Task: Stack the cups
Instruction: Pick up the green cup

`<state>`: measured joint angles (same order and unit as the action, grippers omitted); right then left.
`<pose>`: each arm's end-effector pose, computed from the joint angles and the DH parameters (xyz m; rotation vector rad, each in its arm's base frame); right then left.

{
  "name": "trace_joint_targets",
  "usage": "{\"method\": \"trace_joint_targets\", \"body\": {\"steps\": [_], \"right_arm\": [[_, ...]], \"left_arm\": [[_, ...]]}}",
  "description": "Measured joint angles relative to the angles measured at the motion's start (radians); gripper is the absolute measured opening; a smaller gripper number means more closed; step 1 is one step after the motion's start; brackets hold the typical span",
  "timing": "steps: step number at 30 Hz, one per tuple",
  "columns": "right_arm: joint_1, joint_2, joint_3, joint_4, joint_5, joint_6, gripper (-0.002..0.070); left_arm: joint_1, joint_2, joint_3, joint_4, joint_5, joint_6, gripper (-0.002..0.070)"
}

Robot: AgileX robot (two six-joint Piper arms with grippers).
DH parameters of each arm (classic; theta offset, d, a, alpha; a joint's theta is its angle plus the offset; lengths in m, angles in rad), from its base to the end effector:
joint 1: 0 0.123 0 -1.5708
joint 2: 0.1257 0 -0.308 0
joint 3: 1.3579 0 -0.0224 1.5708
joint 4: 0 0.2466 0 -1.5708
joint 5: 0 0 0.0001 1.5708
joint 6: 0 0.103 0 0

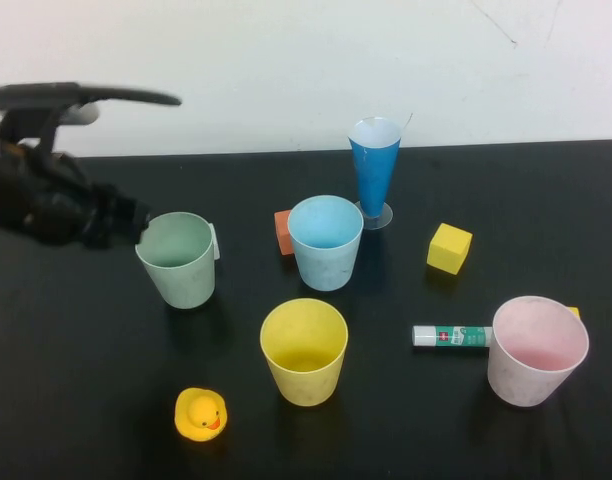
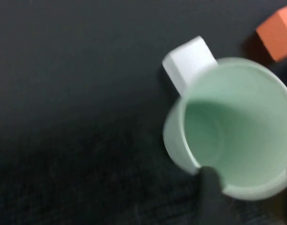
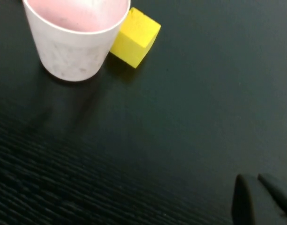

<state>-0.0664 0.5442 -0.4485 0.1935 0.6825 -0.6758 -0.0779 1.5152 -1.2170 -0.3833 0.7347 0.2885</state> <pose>0.0853 0.0069 0.2700 -0.5753 2.1782 -0.1814 0.3256 -0.0513 0.3218 0.2014 2.4627 -0.3482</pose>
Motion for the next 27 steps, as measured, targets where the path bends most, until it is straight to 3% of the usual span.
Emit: {"method": "trace_joint_targets", "body": {"steps": [4,6,8,11,15,17,27], "right_arm": [[0.0,0.0,0.0,0.0,0.002,0.0,-0.0003],[0.0,0.0,0.0,0.0,0.002,0.0,-0.0003],[0.0,0.0,0.0,0.0,0.002,0.0,-0.0003],[0.0,0.0,0.0,0.0,0.002,0.0,-0.0003],[0.0,0.0,0.0,0.002,0.002,0.0,-0.0003],[0.0,0.0,0.0,0.007,0.002,0.0,-0.0003],[0.0,0.0,0.0,0.04,0.002,0.0,-0.0003]], "left_arm": [[0.0,0.132,-0.103,0.0,0.011,0.023,0.0449],[0.0,0.192,-0.138,0.0,0.013,0.035,0.0491],[0.0,0.24,-0.162,0.0,0.013,0.041,0.0487],[0.0,0.303,-0.189,0.0,0.013,0.043,0.04],[0.0,0.356,-0.2,-0.005,-0.003,0.043,0.0152],[0.0,0.362,-0.201,-0.017,-0.006,0.045,0.007],[-0.014,0.281,-0.271,-0.083,0.112,0.113,0.0048]]}}
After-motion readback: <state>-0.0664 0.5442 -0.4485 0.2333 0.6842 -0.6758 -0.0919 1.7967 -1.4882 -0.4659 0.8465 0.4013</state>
